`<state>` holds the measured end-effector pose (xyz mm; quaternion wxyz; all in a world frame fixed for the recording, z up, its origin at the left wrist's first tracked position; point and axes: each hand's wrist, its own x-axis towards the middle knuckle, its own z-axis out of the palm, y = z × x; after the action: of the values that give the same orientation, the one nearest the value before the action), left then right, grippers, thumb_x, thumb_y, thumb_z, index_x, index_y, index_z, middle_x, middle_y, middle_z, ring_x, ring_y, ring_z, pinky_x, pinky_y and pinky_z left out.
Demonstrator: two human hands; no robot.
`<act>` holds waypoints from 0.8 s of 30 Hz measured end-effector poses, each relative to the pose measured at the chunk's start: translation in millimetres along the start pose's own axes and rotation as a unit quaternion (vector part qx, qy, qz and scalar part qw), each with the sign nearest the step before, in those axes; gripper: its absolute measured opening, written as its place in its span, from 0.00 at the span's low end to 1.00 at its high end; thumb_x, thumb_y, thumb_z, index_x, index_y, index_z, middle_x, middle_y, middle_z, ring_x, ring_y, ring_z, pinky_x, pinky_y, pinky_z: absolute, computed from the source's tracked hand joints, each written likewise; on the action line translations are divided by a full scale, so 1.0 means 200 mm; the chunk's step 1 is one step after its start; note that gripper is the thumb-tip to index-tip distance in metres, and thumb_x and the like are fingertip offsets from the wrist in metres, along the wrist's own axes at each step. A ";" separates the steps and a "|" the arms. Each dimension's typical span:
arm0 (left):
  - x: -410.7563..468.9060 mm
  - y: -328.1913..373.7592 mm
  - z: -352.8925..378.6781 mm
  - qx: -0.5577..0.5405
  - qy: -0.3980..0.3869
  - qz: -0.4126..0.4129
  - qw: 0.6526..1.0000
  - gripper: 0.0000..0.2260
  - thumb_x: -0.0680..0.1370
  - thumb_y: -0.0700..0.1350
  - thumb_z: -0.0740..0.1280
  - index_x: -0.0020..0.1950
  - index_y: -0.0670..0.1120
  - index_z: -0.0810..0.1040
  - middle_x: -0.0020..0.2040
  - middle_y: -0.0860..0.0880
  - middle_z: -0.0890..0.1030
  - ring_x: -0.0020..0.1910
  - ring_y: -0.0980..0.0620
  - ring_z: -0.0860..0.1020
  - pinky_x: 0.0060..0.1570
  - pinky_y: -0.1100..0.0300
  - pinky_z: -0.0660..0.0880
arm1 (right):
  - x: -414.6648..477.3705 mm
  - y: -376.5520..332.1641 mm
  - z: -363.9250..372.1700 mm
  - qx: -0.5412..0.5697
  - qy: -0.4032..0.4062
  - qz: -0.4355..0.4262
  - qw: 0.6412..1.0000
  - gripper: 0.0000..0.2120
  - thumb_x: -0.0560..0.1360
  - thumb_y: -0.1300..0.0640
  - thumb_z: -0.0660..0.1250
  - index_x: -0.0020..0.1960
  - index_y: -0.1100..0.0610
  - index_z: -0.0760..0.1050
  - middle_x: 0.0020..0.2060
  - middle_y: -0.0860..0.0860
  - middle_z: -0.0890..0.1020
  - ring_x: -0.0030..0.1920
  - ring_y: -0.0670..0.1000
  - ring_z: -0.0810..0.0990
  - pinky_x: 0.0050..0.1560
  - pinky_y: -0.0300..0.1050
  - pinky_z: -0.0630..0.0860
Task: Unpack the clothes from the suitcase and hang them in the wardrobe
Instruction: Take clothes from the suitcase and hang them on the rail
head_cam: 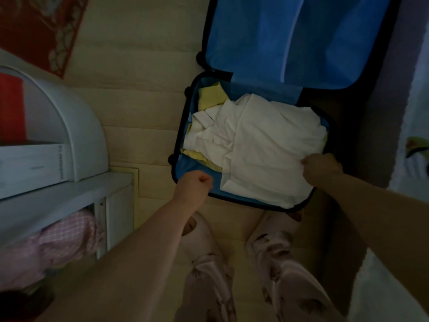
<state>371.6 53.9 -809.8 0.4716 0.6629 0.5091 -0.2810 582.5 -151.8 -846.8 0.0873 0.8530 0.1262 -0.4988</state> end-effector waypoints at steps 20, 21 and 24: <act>-0.53 0.26 -0.47 0.096 -0.007 -0.003 0.995 0.07 0.79 0.42 0.61 0.45 0.52 0.76 0.48 0.51 0.80 0.49 0.51 0.78 0.49 0.58 0.74 | -0.80 -0.35 -0.37 0.096 0.015 -0.031 0.995 0.05 0.74 0.56 0.64 0.42 0.53 0.78 0.38 0.52 0.81 0.39 0.52 0.80 0.41 0.46 0.80; -0.58 0.27 -0.51 0.100 -0.004 -0.002 0.995 0.07 0.79 0.42 0.61 0.45 0.52 0.76 0.48 0.51 0.80 0.49 0.51 0.78 0.48 0.59 0.74 | -0.85 -0.38 -0.41 0.103 0.021 -0.036 0.994 0.05 0.74 0.56 0.64 0.42 0.53 0.78 0.38 0.52 0.81 0.40 0.52 0.80 0.42 0.46 0.80; -0.75 0.32 -0.65 0.094 0.013 0.011 0.995 0.07 0.80 0.42 0.61 0.46 0.51 0.77 0.46 0.53 0.79 0.49 0.52 0.78 0.47 0.59 0.74 | -1.02 -0.45 -0.55 0.124 0.046 -0.055 0.990 0.08 0.75 0.57 0.62 0.38 0.54 0.75 0.37 0.53 0.79 0.38 0.53 0.77 0.36 0.42 0.74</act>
<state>369.3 108.8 -609.1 0.4038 0.7136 0.4789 -0.3136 551.3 -61.8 -617.7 -0.0523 0.8711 0.1139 -0.4749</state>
